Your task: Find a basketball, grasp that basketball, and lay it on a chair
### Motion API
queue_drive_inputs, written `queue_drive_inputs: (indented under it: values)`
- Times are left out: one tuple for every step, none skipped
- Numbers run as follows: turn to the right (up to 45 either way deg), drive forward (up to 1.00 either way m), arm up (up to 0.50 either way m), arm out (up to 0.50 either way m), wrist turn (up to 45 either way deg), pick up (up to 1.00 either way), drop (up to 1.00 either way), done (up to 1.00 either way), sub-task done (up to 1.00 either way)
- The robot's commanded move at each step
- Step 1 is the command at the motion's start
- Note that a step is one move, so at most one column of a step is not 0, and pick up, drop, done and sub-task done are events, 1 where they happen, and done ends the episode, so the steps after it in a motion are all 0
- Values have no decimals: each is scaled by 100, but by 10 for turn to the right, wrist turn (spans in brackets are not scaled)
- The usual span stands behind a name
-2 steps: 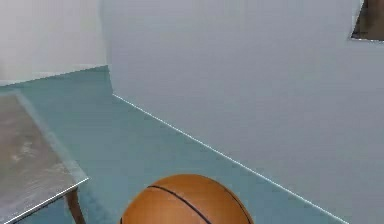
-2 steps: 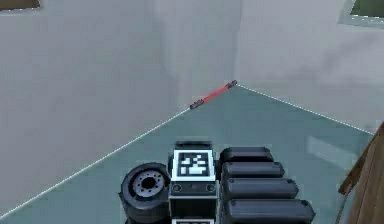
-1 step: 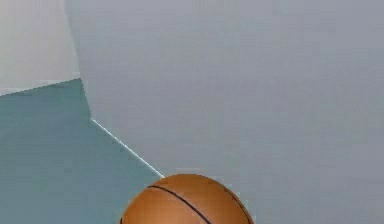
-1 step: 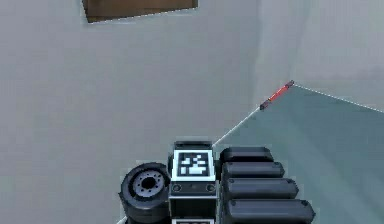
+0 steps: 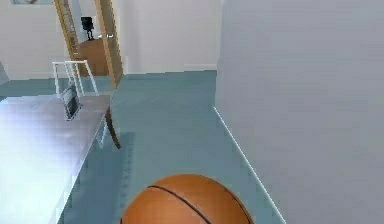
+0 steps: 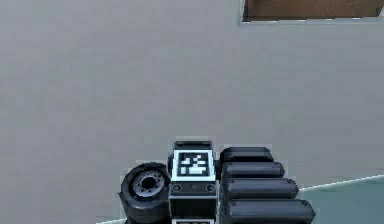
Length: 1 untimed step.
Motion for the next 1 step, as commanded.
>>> queue_drive_inputs:
  values:
    - [0, 10, 0, 0, 0, 0, 0, 0, 0]
